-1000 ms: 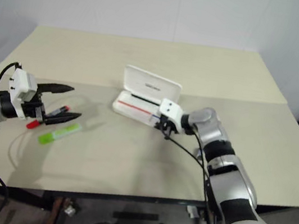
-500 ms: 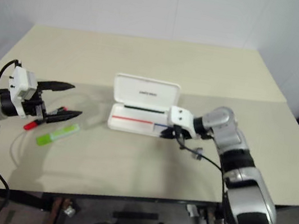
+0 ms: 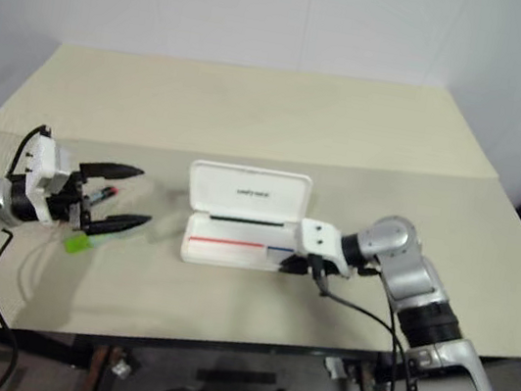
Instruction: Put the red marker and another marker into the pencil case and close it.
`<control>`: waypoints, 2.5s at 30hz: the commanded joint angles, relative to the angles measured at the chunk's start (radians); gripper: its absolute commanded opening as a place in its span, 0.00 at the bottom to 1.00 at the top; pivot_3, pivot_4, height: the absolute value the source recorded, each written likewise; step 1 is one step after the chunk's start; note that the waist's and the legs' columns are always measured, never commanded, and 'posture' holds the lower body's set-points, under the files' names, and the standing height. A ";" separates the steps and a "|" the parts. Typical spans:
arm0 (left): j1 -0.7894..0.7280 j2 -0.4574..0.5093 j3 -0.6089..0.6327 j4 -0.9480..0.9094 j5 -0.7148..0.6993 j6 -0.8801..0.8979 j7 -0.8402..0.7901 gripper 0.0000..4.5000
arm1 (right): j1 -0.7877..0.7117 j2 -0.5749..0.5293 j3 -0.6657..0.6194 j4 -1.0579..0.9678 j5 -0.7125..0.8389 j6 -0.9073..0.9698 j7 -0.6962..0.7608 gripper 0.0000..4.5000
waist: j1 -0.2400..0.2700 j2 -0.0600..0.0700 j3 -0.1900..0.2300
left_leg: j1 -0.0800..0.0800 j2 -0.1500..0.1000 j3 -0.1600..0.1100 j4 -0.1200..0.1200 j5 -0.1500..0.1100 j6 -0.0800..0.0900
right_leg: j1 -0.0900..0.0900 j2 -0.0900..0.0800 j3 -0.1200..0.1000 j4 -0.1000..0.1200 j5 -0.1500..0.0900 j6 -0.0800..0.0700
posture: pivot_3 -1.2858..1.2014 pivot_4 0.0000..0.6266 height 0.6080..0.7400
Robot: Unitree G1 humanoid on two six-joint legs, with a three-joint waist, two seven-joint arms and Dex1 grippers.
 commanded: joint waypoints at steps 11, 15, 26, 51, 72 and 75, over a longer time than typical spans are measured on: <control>0.025 0.054 0.032 -0.044 -0.022 0.025 -0.059 1.00 | -0.027 0.011 0.007 0.093 0.001 -0.152 0.021 0.16 | 0.001 0.000 0.000 | 0.000 0.000 0.000 0.000 -0.002 0.003 | 0.000 0.000 0.000 -0.001 0.000 0.000 | 0.52 0.24 1.00; 0.029 0.054 0.034 -0.050 -0.022 0.024 -0.057 1.00 | -0.037 0.029 -0.011 0.061 0.032 -0.109 0.013 0.16 | -0.001 0.000 0.000 | 0.000 0.000 0.000 0.000 -0.002 0.003 | 0.000 0.000 0.001 -0.001 0.000 0.000 | 0.52 0.24 1.00; 0.029 0.061 0.041 -0.053 -0.024 0.022 -0.058 1.00 | -0.025 -0.006 -0.041 -0.098 0.130 -0.004 0.038 0.16 | 0.001 0.000 0.000 | 0.000 0.000 0.000 0.000 -0.002 0.004 | 0.000 0.000 0.001 -0.001 0.000 0.000 | 0.52 0.24 1.00; -0.004 0.317 0.062 0.319 0.217 0.147 0.088 1.00 | 0.029 -0.010 -0.269 -0.332 0.509 0.239 -0.099 0.99 | 0.007 0.000 0.000 | 0.001 0.003 0.002 -0.001 -0.003 0.005 | -0.001 0.000 0.000 -0.005 0.002 -0.003 | 0.52 0.24 1.00; -0.504 0.211 -0.330 0.848 0.548 0.182 0.091 1.00 | 0.081 -0.010 -0.288 -0.458 0.531 0.278 -0.217 0.99 | 0.003 -0.007 0.000 | 0.000 0.001 0.013 0.000 -0.003 0.005 | -0.001 0.002 0.000 0.000 0.002 -0.003 | 0.52 0.24 1.00; -0.533 0.205 -0.355 0.887 0.587 0.169 0.105 0.92 | 0.091 -0.013 -0.294 -0.468 0.534 0.282 -0.226 1.00 | 0.004 -0.008 0.000 | 0.000 0.001 0.013 0.000 -0.004 0.005 | -0.001 0.002 0.000 0.000 0.002 -0.003 | 0.52 0.24 1.00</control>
